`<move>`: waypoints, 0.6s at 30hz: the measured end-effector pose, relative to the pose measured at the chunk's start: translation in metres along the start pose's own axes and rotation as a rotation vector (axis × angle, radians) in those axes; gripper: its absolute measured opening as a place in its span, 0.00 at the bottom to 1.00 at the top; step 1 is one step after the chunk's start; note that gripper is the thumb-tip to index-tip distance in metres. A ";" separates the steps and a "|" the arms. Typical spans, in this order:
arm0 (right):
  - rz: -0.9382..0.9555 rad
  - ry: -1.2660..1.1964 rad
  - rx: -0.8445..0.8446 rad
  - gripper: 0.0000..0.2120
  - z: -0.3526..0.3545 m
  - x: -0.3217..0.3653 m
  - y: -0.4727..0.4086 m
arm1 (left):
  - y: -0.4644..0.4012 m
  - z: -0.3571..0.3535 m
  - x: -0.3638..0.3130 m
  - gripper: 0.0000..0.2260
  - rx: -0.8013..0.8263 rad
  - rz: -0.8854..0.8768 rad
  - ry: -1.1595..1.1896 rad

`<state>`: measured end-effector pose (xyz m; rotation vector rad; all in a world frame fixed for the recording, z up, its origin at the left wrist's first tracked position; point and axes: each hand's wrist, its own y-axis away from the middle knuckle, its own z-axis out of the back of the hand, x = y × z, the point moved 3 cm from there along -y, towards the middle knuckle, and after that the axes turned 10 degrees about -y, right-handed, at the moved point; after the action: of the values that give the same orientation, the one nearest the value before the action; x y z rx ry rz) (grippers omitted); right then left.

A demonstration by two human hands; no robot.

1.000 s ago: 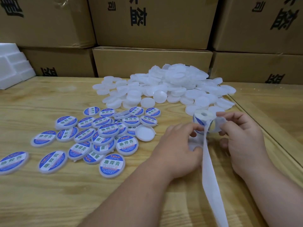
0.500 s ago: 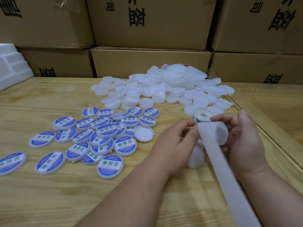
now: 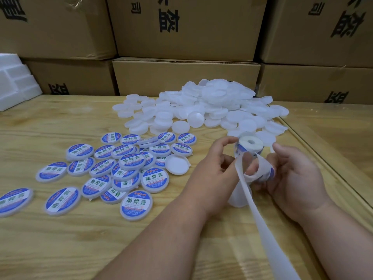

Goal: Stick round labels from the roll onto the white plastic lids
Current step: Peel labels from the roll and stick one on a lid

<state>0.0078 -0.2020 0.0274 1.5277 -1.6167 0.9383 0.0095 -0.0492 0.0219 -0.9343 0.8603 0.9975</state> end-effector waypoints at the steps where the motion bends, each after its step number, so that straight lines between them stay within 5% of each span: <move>1: -0.012 -0.021 -0.001 0.23 -0.001 0.000 0.000 | 0.000 0.000 0.000 0.19 0.012 0.003 -0.007; 7: -0.035 -0.062 -0.010 0.20 0.002 0.004 0.004 | -0.002 -0.001 0.006 0.24 0.068 0.002 0.025; 11: -0.060 -0.044 0.045 0.19 0.003 0.004 0.010 | -0.002 0.000 0.005 0.10 0.048 0.061 0.155; 18: -0.123 -0.007 0.009 0.16 -0.003 0.010 0.023 | -0.002 0.003 0.004 0.10 0.051 0.087 0.043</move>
<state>-0.0155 -0.2030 0.0372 1.6192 -1.5066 0.8748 0.0128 -0.0460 0.0192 -0.8837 0.9649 1.0283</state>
